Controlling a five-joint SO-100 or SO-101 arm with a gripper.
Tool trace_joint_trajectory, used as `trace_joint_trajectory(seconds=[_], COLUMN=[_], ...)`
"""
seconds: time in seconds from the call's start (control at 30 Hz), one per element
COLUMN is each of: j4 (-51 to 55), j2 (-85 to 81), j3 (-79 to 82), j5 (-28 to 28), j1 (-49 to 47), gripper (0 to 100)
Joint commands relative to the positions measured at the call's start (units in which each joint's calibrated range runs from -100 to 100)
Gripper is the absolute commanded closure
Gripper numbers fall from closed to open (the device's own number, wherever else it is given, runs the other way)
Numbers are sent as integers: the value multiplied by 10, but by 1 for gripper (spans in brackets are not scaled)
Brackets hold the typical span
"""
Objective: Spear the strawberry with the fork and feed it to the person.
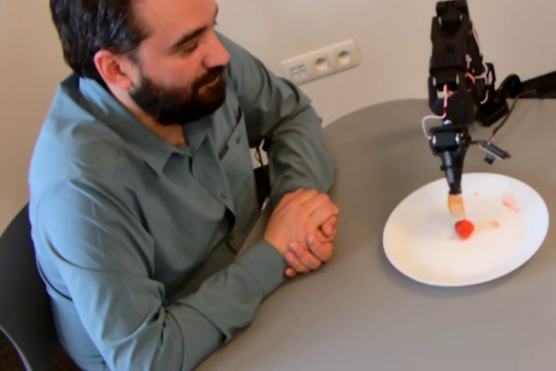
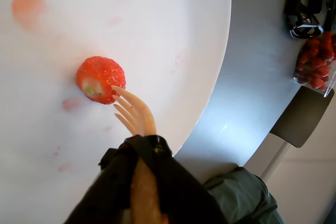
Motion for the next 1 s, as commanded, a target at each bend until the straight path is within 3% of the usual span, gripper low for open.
trace_joint_trajectory(seconds=[0.0,0.37,0.5,0.97], j4=[-8,-10,-170,-217], j2=[-7,-4,-4,-19], j3=[-2,0,129,202], j5=[-3,-16,-10,0], j1=[-2,-8,-5,-5], gripper=[99,99,99,99])
